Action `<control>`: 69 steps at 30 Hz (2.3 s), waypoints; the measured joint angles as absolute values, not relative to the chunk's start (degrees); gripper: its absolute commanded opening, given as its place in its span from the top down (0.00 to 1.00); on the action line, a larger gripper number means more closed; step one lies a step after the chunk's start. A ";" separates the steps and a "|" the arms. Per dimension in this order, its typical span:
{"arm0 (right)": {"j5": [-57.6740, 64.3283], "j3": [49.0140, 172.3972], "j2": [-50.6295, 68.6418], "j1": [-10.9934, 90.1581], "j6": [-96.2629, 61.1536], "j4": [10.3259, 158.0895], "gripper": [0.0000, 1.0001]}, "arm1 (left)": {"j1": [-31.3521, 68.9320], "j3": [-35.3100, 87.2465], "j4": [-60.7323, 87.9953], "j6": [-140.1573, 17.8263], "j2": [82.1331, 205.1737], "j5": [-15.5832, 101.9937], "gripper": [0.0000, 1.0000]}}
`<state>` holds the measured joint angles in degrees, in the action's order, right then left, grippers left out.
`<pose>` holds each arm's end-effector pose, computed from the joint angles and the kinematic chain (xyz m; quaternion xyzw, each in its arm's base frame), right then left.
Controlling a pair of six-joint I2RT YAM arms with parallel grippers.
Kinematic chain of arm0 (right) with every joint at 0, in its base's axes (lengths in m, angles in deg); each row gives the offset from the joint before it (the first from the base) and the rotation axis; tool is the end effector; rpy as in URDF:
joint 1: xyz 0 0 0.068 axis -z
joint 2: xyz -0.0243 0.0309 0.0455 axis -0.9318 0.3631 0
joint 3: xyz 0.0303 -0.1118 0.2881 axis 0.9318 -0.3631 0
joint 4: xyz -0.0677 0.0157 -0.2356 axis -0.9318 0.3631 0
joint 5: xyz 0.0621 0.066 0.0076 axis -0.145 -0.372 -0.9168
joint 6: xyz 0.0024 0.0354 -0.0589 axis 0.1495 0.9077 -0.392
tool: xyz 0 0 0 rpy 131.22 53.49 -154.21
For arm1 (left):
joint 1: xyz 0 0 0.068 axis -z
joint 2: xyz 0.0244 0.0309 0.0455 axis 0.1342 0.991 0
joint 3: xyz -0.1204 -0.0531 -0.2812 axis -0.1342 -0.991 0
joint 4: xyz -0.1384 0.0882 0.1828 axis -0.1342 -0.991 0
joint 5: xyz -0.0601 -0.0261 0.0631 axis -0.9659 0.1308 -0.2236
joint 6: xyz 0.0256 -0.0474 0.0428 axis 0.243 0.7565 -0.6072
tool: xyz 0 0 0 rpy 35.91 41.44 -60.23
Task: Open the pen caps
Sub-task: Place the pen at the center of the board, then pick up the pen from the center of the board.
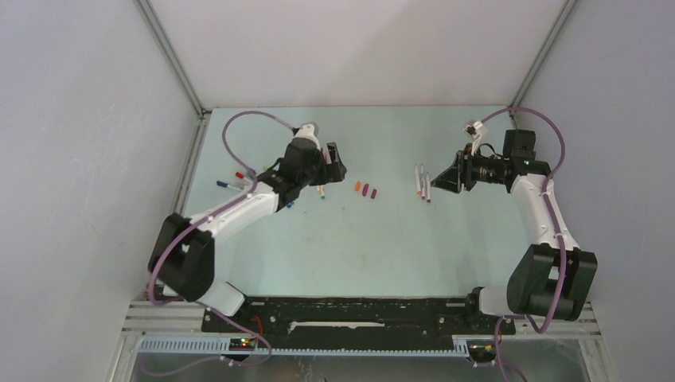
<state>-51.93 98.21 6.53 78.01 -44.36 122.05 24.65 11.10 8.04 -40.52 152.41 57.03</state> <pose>0.2591 0.0076 0.3271 -0.2365 0.7926 0.4131 0.3812 0.2829 -0.1729 0.2998 -0.0231 0.8666 -0.2298 0.4424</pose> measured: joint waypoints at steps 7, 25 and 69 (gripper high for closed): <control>-52.71 98.21 6.32 78.01 -44.34 122.05 0.50 | 23.16 28.41 -5.40 -43.36 169.19 60.33 0.24; -52.65 98.21 6.12 77.99 -44.31 122.03 0.50 | 19.16 62.31 -23.52 -50.37 194.50 63.46 0.68; -51.71 98.21 6.16 77.42 -43.44 121.83 0.49 | 16.76 78.98 -40.55 -52.60 209.74 59.72 0.76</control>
